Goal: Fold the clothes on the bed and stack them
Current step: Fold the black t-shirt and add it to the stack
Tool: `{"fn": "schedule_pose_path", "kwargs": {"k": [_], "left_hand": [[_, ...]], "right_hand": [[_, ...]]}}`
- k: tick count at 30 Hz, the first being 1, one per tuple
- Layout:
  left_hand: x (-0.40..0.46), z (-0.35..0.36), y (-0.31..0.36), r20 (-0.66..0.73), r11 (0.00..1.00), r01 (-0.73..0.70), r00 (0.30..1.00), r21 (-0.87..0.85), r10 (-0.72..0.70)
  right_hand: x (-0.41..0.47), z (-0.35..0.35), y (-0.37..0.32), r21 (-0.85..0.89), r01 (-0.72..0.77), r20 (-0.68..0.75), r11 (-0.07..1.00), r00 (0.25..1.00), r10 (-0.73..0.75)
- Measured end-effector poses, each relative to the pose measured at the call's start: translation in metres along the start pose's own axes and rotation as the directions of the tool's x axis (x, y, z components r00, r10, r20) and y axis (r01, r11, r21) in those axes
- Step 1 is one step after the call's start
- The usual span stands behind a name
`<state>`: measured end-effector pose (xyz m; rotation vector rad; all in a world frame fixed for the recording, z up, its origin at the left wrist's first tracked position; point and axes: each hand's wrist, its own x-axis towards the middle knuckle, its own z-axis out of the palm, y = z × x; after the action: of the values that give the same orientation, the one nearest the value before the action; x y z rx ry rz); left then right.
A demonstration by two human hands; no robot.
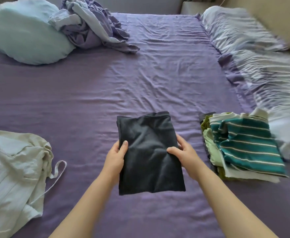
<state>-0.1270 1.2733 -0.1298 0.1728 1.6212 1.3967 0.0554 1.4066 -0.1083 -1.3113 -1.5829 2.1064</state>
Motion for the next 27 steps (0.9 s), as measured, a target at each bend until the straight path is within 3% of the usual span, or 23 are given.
{"fn": "schedule_pose_path", "kwargs": {"k": [6,14,22,23,24,26,27], "left_hand": [[-0.019,0.119,0.007,0.11,0.986,-0.116,0.989,0.117,0.103],[-0.019,0.263,-0.001,0.281,0.969,-0.167,0.953,0.183,0.111],[0.01,0.351,-0.022,0.325,0.931,-0.179,0.943,0.319,0.07],[0.015,0.355,-0.028,0.297,0.885,-0.2,0.952,0.42,0.074],[0.016,0.356,-0.034,0.243,0.779,-0.233,0.964,0.582,0.106],[0.015,0.354,-0.045,0.153,0.425,-0.278,0.94,0.861,0.306],[0.013,0.354,-0.049,0.203,0.255,-0.324,0.89,0.911,0.407]], "right_hand": [[-0.04,-0.116,-0.026,-0.051,0.109,-0.089,0.993,0.99,-0.113],[-0.064,-0.255,-0.019,-0.066,0.128,-0.258,0.99,0.956,-0.14],[-0.044,-0.338,0.004,-0.252,0.104,-0.407,0.962,0.891,-0.203],[-0.04,-0.342,0.01,-0.343,0.039,-0.457,0.938,0.866,-0.203],[-0.037,-0.343,0.017,-0.441,-0.04,-0.498,0.896,0.842,-0.207],[-0.034,-0.339,0.032,-0.591,-0.139,-0.507,0.794,0.83,-0.232],[-0.033,-0.335,0.04,-0.641,-0.143,-0.484,0.754,0.838,-0.252]]}}
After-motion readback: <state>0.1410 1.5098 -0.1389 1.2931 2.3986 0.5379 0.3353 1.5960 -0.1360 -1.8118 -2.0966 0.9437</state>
